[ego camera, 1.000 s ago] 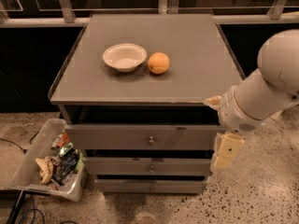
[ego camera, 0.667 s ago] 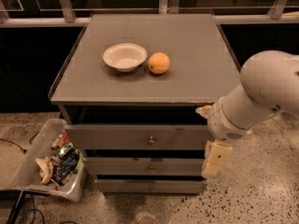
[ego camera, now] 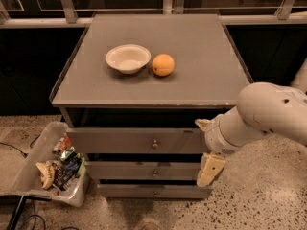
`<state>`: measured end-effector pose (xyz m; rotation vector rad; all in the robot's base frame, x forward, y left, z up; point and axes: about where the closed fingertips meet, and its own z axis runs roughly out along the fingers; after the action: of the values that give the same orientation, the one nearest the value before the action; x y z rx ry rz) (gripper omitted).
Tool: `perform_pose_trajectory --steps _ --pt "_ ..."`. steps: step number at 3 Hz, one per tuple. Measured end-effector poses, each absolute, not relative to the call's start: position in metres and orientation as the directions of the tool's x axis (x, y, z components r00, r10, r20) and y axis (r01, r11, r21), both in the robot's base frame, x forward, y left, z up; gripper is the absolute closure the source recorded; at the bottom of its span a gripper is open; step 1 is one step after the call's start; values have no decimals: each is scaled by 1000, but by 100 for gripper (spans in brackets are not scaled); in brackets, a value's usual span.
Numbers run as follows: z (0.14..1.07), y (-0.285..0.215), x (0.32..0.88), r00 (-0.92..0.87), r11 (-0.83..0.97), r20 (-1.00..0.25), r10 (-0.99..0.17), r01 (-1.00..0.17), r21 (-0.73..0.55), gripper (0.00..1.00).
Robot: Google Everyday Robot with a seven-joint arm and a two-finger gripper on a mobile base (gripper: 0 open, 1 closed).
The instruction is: Open top drawer
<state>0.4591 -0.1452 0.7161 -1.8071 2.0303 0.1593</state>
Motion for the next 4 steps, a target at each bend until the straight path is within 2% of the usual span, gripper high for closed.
perform_pose_trajectory --steps 1,4 --pt "716 -145 459 -67 148 -379 -923 -971 -187 0" --pt "676 -150 508 -72 198 -468 -881 -954 -226 0"
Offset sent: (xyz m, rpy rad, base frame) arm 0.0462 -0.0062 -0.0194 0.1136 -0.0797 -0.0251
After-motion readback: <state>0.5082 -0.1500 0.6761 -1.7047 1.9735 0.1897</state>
